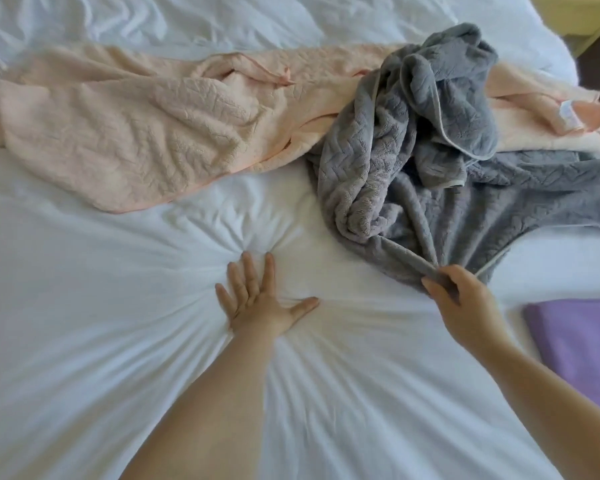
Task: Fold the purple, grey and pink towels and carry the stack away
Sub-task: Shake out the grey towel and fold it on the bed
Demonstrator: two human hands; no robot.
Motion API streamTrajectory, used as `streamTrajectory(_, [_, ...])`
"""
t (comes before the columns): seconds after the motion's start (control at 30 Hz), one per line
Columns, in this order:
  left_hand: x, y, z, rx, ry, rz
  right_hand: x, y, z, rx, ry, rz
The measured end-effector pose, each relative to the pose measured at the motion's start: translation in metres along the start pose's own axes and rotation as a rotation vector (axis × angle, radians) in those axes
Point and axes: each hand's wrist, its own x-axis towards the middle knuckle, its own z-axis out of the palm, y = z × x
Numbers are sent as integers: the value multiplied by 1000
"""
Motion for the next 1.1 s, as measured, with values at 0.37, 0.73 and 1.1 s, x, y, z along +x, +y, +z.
streamTrajectory(0.37, [-109,13,-86,-19,38,166,-78,-59,-119,281,131,-160])
streamTrajectory(0.73, [-342,178,-283,-536,89,1139,-124,-175,-362,351,41,-605])
streamTrajectory(1.1, [-360,180,-347,256,501,556,-148,-179,-455,296,-70,-631])
